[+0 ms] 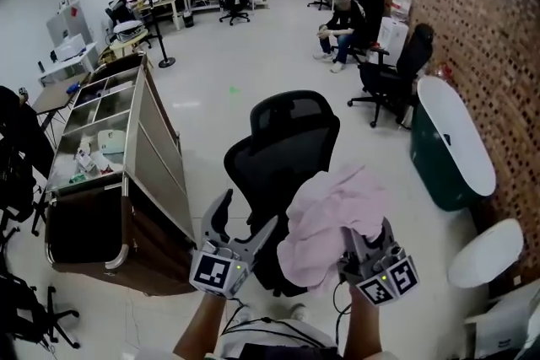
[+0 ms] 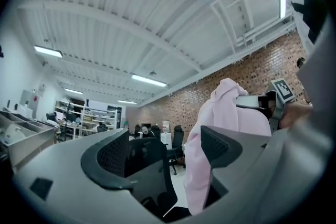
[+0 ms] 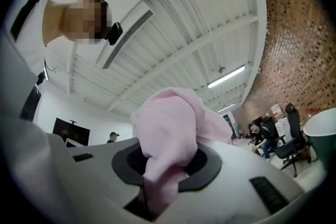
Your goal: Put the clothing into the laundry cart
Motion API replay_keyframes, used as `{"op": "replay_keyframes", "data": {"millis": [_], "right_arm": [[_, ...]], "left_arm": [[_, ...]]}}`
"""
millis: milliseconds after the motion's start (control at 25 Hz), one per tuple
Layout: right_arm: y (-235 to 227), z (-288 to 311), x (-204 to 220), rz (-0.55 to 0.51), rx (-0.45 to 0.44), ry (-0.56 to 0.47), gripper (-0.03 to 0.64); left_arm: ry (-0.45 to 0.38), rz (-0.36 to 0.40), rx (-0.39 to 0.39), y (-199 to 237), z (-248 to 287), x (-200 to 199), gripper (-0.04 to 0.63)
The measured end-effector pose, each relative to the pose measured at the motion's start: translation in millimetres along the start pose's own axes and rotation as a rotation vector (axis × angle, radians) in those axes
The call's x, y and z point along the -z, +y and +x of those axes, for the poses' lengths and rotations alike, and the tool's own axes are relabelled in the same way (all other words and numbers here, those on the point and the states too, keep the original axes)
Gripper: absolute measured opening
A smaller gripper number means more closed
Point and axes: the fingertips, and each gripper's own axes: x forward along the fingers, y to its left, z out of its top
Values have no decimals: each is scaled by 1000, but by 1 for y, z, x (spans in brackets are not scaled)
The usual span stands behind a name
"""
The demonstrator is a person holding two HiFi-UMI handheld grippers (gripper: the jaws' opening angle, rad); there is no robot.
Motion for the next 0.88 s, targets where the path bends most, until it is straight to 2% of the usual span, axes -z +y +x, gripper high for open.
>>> {"op": "replay_keyframes", "data": {"millis": [160,280,440,520,600,720,880], "right_arm": [[42,32,9,54,-157,-8,115],[91,55,4,90,-281,-13,115],[214,87,-34,133,-483,-31,115],[274,111,-39,153,-584,-43,115],[323,143,-29,183,-682,-52,115],[386,191,-8,234,-813,-63,115],[468,241,12,267,-924,-46,115]], "left_arm": [[-5,29,-117,31,-34,-8,410],[-8,48,-219,58,-80,-25,410],[-3,89,-397,96,-200,-83,410],[-4,120,-499,122,-262,-100,410],[-12,157,-607,151,-314,-103,410],[-9,153,-756,179,-373,-102,410],[-1,166,-883,198,-434,-102,410]]}}
